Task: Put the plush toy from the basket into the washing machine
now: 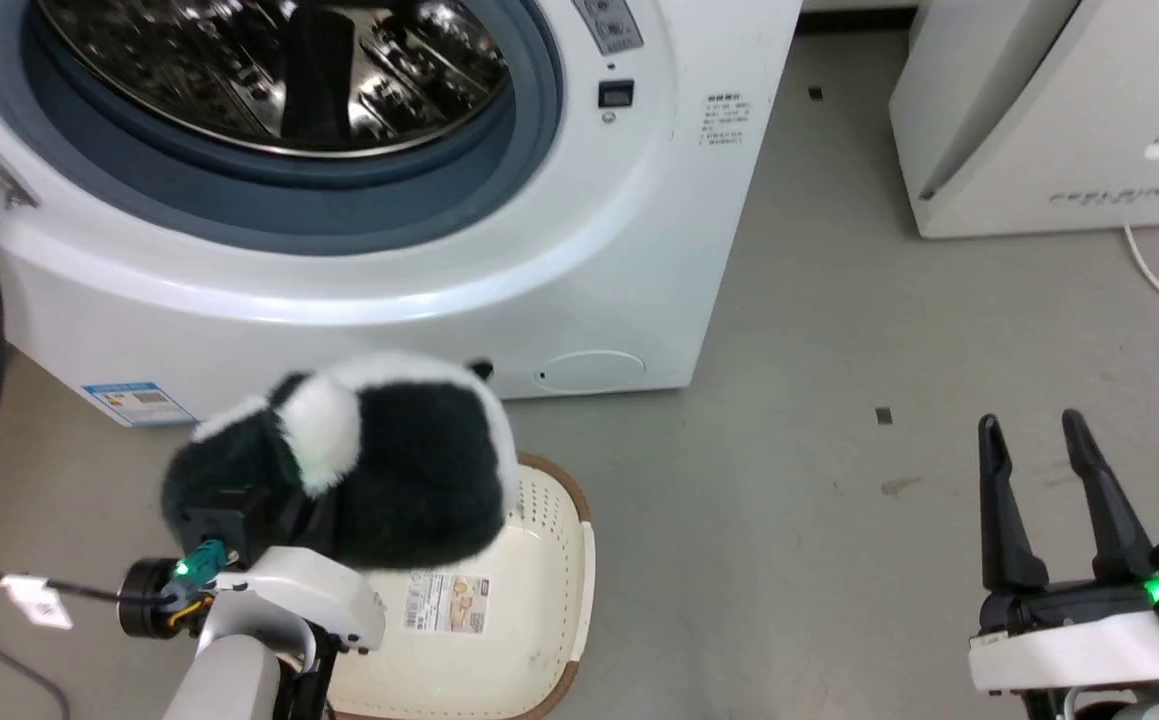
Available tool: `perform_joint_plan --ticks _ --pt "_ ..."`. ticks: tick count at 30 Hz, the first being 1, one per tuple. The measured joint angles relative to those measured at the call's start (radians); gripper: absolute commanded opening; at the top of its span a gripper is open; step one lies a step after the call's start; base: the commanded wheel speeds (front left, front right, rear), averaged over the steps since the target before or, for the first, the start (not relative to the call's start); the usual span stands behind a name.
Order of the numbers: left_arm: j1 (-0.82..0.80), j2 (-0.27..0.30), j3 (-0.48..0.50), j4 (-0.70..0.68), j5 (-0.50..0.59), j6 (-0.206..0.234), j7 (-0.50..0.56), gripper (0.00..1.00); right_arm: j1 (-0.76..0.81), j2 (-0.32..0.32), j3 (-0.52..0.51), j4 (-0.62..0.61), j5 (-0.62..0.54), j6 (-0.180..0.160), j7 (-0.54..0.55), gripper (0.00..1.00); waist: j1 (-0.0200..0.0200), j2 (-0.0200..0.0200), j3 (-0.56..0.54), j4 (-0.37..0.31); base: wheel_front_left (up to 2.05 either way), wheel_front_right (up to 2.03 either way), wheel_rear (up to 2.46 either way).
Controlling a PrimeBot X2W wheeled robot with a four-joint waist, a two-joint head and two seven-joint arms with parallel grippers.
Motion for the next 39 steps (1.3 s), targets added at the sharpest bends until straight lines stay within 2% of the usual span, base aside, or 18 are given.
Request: perform_joint_plan --ticks 10,15,18,23,30,39 --pt "0.047 -0.055 0.123 -0.341 0.04 -0.015 0.0 0.0 0.014 0.0 0.01 -0.008 0.0 0.0 0.0 1.0 0.0 0.0 -0.009 -0.01 0.0 0.0 0.0" --pt "-0.02 -0.067 0.174 -0.469 0.051 -0.026 0.0 0.0 0.01 0.0 0.012 -0.025 0.003 0.0 0.0 1.0 0.0 0.0 0.039 -0.028 0.0 0.0 0.0" --pt "-0.094 -0.062 0.203 -0.491 0.051 -0.03 0.0 0.0 0.001 0.0 0.013 -0.035 0.012 0.0 0.0 1.0 0.0001 0.0 0.084 -0.041 0.0 0.0 0.0" --pt "-0.267 0.003 0.232 -0.447 0.05 -0.032 0.001 0.0 -0.039 0.0 0.023 -0.053 0.026 0.0 0.0 1.0 0.0002 0.0 0.175 -0.068 0.0 0.0 0.0" --pt "-0.585 0.14 0.24 -0.307 0.059 -0.039 0.054 0.0 -0.084 0.0 0.035 -0.069 0.065 0.0 0.0 1.0 0.0003 0.0 0.323 -0.116 0.0 0.0 0.0" --pt "-0.977 0.309 0.171 -0.121 0.152 -0.045 0.119 0.0 -0.122 0.0 0.074 -0.082 0.11 0.0 0.0 1.0 0.0004 0.0 0.497 -0.185 0.0 0.0 0.0"
